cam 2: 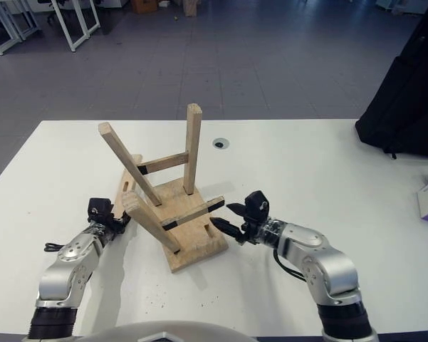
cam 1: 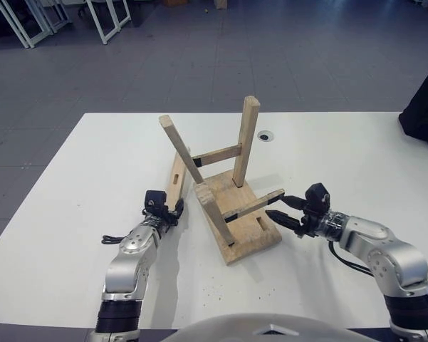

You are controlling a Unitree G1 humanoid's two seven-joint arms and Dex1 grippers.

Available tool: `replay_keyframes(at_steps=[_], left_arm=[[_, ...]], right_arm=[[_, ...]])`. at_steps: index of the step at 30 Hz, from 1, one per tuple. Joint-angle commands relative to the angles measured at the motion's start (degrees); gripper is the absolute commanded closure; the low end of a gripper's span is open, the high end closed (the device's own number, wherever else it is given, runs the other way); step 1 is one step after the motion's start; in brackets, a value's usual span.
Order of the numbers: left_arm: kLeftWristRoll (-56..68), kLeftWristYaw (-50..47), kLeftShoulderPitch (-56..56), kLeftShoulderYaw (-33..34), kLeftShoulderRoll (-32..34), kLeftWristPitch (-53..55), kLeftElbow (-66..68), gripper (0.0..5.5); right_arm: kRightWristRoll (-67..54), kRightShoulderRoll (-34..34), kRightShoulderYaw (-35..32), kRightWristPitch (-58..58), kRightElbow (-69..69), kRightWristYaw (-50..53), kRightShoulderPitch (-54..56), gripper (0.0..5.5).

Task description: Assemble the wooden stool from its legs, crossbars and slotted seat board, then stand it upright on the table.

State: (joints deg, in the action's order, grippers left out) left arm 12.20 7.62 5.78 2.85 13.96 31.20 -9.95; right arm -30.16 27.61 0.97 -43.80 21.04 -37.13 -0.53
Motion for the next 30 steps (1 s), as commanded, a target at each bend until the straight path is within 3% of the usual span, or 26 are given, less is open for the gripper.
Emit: replay_keyframes(at_steps=[1, 11, 24, 30], left_arm=[[1.60, 0.57, 0.11, 1.51, -0.65, 3.67, 0.08, 3.20], [0.13, 0.54, -0.26, 1.17, -0.53, 1.61, -0.71, 3.42], [3.67, -2.90, -7.24, 14.32, -2.96, -15.97, -4.95, 3.43], [19.62, 9.72, -11.81, 17.44, 2.23, -14.47, -13.72, 3.43]], right_arm=[[0.09, -0.09, -0.29, 0.38, -0.38, 0.60, 0.87, 1.82], [0.98, -2.10, 1.09, 1.02, -0.08, 2.19, 0.67, 1.82], [-5.87, -6.51, -9.82, 2.83, -6.11, 4.48, 6.90, 1.82], [-18.60, -9.58, -16.34, 0.42, -5.52, 4.28, 12.20, 1.82]])
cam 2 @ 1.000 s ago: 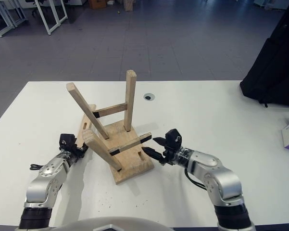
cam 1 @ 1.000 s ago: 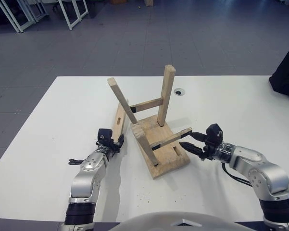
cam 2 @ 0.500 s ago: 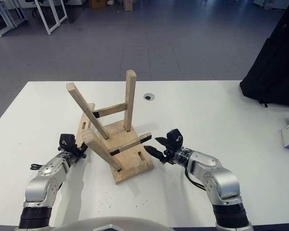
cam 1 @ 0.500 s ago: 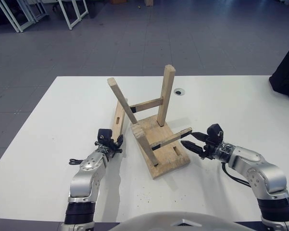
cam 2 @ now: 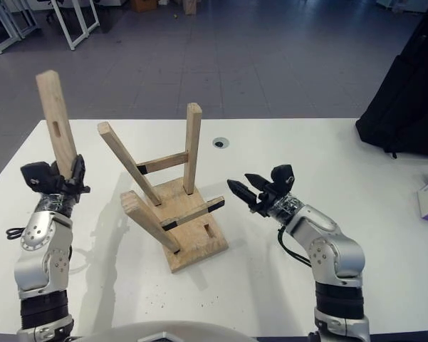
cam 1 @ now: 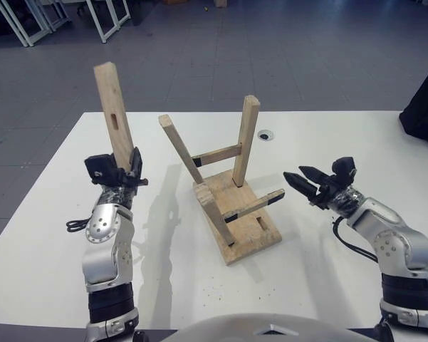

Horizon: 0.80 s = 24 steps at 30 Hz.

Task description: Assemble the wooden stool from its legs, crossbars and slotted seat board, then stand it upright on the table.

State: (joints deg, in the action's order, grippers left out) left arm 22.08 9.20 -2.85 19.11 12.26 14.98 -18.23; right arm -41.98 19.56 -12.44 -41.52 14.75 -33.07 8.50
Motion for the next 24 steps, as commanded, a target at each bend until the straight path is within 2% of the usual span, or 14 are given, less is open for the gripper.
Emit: replay_keyframes(at_steps=[1, 4, 8, 12, 16, 24], left_arm=[[14.84, 12.76, -2.99, 0.99, 6.28, 4.13, -7.44, 3.43], [22.99, 25.48, -0.95, -1.88, 14.20, 8.68, -13.55, 3.43], [19.59, 32.53, -0.46, -6.63, 20.56, 8.52, -16.18, 3.43], [13.20, 34.02, -1.58, -10.07, 22.65, 6.10, -14.37, 3.43], [9.11, 32.65, -1.33, -12.32, 21.82, 4.31, -14.19, 3.43], [-2.02, 32.53, -1.00, -18.01, 23.29, -0.35, -13.75, 3.43]], right_arm=[[-9.91, -2.03, -3.90, -2.65, 1.00, 0.48, 4.15, 1.82], [-21.61, -3.72, -6.37, -5.55, 2.61, 2.04, 6.91, 1.82], [-33.07, -5.44, -6.35, -7.21, 5.62, 7.21, 7.91, 1.82], [-39.77, -5.28, -5.43, -6.81, 8.22, 11.68, 7.42, 1.82], [-43.45, -4.56, -3.86, -6.51, 9.01, 14.51, 7.52, 1.82], [-53.92, -8.89, 0.58, -1.09, 9.37, 32.48, 11.66, 1.82]])
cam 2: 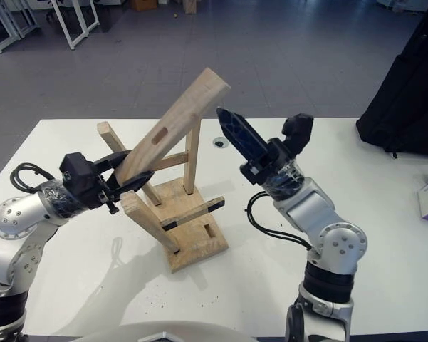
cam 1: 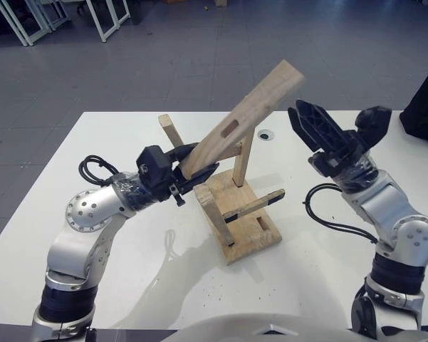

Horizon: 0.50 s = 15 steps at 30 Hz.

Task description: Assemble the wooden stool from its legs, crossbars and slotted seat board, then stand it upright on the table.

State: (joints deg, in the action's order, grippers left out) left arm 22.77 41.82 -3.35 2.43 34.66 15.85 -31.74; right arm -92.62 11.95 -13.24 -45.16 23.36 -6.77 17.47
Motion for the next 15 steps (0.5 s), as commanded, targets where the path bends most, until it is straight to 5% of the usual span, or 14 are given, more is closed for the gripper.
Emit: replay_keyframes(at_steps=[1, 15], left_arm=[[-3.28, -0.16, -0.36, -1.57, 0.79, -1.50, -0.26, 3.43], [-5.87, -1.09, 0.68, -2.50, -0.12, -1.75, -1.70, 3.43]], right_arm=[[-3.62, -1.41, 1.70, 3.38, 0.56, 7.90, 3.22, 1.82], [-5.09, 0.46, 3.80, 5.79, -0.68, 11.03, 2.75, 4.20]])
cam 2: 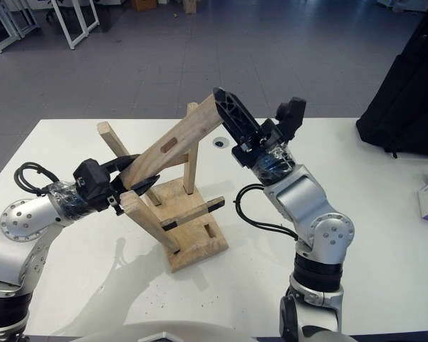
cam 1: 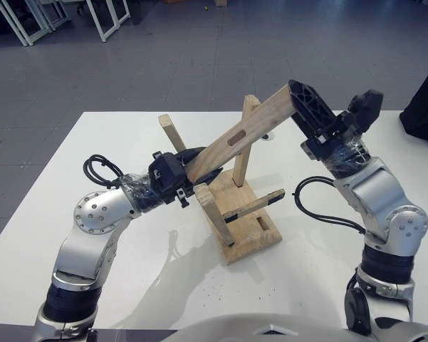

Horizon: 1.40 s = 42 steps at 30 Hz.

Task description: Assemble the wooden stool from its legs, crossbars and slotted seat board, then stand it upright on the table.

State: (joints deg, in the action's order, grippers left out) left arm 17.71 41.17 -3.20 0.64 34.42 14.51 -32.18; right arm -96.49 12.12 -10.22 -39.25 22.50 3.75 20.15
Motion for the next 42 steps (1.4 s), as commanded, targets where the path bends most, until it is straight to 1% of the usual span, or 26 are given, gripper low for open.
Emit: replay_keyframes(at_steps=[1, 8, 9, 12, 15, 19, 21, 24, 27, 30, 33, 35, 37, 39, 42], left_arm=[[-0.84, -0.50, 0.69, -0.81, 0.11, -0.36, -1.50, 3.43], [0.93, -1.65, 0.45, -0.52, -0.45, 1.89, -2.41, 3.43], [0.81, -2.33, 0.29, -0.29, -0.71, 2.28, -2.36, 3.07], [-0.31, -3.66, 0.16, -0.43, -0.97, 2.23, -2.17, 2.59], [-0.27, -3.76, 1.20, -0.50, -0.84, 1.55, -2.55, 2.56], [-0.57, -4.96, 4.71, 0.57, -0.66, 1.67, -4.51, 2.56], [-0.44, -5.54, 7.34, 1.51, -0.45, 2.15, -5.96, 2.56], [-0.44, -6.83, 14.04, 4.96, -0.33, 2.81, -8.69, 2.56], [-0.51, -9.13, 20.35, 8.33, -1.78, 2.71, -11.25, 2.56], [0.16, -11.14, 23.50, 9.98, -3.22, 2.98, -13.93, 2.56], [4.39, -14.88, 23.92, 14.16, -5.90, 4.36, -18.57, 2.56], [6.49, -16.25, 23.78, 15.47, -6.70, 5.04, -20.37, 2.56], [12.60, -19.88, 21.39, 17.46, -8.43, 6.08, -23.69, 2.56], [15.65, -22.25, 19.54, 17.98, -8.66, 7.25, -25.62, 2.56], [16.74, -23.93, 17.70, 16.75, -7.31, 9.07, -26.77, 2.56]], right_arm=[[-1.39, 0.31, 0.97, -0.06, 0.23, 0.56, -0.03, 4.32], [-1.12, 1.02, 1.18, 0.27, -0.11, 0.63, 0.59, 4.39], [-1.11, 1.08, 1.05, 0.47, -0.18, 0.77, 0.76, 4.39], [-0.50, 1.17, 0.22, 1.64, -0.70, 1.35, 1.48, 4.43], [-0.92, 2.20, -4.55, 4.33, -3.03, 1.38, 1.09, 4.45], [0.62, 6.81, -9.60, 4.60, -6.50, 1.20, -0.12, 4.47], [1.78, 10.19, -11.35, 3.27, -7.23, 0.79, -1.49, 4.47], [4.19, 16.39, -13.83, 0.42, -9.14, -0.94, -4.11, 4.47], [9.29, 21.79, -12.46, -3.11, -8.46, -5.20, -5.65, 4.47], [9.43, 23.60, -10.98, -6.48, -4.66, -5.82, -8.02, 4.47], [8.96, 25.31, -9.50, -9.37, -1.22, -5.51, -9.36, 4.48], [9.12, 25.81, -9.25, -10.10, -0.83, -4.86, -9.33, 4.48], [9.88, 27.26, -8.48, -11.82, 0.16, -5.17, -10.91, 4.48], [10.55, 27.49, -7.76, -12.71, 0.42, -4.64, -11.93, 4.48], [12.86, 27.29, -6.82, -12.58, 0.70, -4.04, -12.61, 4.48]])
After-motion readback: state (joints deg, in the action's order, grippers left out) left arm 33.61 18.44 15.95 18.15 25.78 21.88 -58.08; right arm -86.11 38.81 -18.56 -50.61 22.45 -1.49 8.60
